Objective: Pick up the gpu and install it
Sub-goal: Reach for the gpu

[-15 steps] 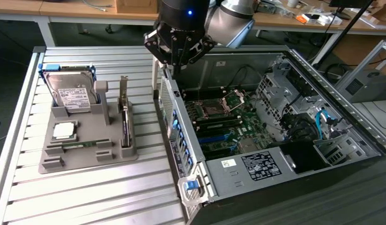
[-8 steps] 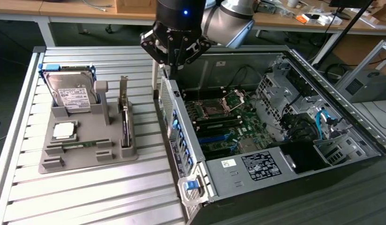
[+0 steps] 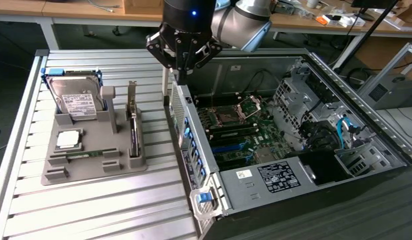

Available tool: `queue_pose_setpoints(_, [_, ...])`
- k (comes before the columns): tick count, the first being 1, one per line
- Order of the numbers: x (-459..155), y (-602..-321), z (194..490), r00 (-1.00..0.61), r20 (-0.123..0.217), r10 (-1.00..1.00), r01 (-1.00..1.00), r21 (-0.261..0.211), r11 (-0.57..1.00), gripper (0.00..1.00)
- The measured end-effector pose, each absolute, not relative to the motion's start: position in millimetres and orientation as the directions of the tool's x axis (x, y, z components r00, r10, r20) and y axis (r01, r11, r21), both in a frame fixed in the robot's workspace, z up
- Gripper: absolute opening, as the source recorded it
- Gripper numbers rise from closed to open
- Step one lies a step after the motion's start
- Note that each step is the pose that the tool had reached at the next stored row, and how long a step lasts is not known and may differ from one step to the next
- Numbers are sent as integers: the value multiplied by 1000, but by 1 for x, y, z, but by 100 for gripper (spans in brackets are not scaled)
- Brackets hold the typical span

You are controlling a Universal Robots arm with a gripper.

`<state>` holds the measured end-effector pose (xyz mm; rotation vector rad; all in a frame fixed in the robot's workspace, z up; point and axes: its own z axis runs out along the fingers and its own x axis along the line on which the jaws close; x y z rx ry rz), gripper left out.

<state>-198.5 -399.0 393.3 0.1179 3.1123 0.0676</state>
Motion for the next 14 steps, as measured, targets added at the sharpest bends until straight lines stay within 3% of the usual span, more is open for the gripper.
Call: queue_pose_setpoints(14, [-207,-399,393,-997,-25,76,75,44,996,11])
